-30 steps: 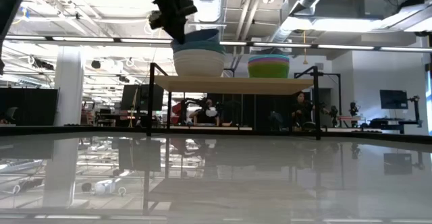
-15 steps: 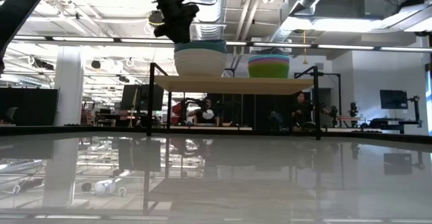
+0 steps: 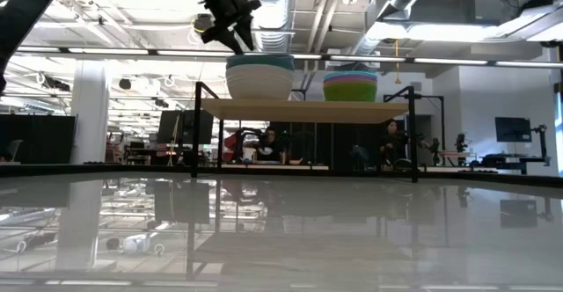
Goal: Place and stack bowls onto a shelf
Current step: Stack the large light blue on top of the large dark green bowl on the shelf
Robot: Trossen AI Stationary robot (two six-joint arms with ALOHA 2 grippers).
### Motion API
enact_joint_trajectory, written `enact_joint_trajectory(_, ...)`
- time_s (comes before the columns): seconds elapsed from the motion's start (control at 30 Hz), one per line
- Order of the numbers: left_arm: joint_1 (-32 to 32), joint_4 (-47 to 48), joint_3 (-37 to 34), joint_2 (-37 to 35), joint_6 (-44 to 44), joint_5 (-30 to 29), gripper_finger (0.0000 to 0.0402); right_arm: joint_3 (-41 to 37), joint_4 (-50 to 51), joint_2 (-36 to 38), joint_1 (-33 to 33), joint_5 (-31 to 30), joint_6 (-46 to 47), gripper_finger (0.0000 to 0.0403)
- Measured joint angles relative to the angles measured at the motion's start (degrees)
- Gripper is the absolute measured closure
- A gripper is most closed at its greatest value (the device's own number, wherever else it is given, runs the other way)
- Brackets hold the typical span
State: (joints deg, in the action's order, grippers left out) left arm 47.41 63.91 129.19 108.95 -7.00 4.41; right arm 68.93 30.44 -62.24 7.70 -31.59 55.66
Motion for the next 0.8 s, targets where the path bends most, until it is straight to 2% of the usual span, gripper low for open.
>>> enact_joint_trajectory(0.23, -2.2, -3.1, -0.1, 0.6, 0.4, 2.5, 0.0235, 0.0, 0.7, 0.0, 0.0, 0.0, 0.0, 0.0196)
enact_joint_trajectory(0.33, -3.4, -4.9, -0.1, 0.6, 0.4, 1.6, 0.0235, 0.0, 0.7, 0.0, 0.0, 0.0, 0.0, 0.0196)
enact_joint_trajectory(0.5, -6.8, -4.7, 0.0, 1.7, 4.0, -4.6, 0.0235, 0.0, 1.2, 0.0, 0.0, 0.0, 0.0, 0.0196)
enact_joint_trajectory(0.67, -8.8, -5.9, -0.1, 3.7, 5.0, -13.8, 0.0235, 0.0, 2.7, 0.0, 0.0, 0.0, 0.1, 0.0196)
enact_joint_trajectory(0.8, -8.2, -4.5, 0.0, 6.1, 4.2, -14.1, 0.0235, 0.0, 2.7, 0.0, 0.4, 0.0, 0.2, 0.0196)
